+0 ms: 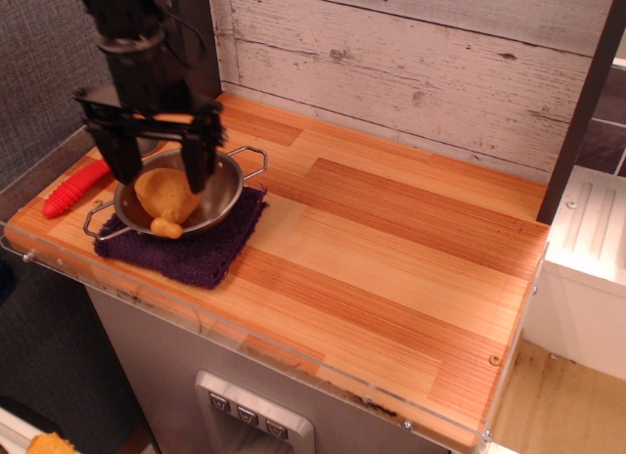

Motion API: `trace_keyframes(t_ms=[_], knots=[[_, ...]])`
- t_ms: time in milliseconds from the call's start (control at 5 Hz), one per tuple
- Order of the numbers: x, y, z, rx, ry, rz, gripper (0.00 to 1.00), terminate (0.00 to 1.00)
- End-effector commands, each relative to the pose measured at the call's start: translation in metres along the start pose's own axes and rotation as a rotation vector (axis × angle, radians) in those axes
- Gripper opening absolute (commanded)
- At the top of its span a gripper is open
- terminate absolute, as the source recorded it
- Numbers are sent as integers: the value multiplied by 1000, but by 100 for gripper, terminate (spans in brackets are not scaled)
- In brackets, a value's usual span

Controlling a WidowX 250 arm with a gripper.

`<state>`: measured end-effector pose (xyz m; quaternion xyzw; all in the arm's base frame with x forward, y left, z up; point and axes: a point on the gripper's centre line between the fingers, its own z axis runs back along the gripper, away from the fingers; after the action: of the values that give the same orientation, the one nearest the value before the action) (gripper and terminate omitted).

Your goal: PICK UP THE LEG PIECE AND PUT ANOTHER SIDE OF THE TABLE

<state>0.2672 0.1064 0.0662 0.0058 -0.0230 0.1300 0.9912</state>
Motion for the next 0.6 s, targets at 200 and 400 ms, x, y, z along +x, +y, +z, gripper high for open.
trace_keyframes(t_ms=[200,400], knots=[[4,-1,-16,38,33,3,100,0],[2,1,-21,33,49,15,100,0]])
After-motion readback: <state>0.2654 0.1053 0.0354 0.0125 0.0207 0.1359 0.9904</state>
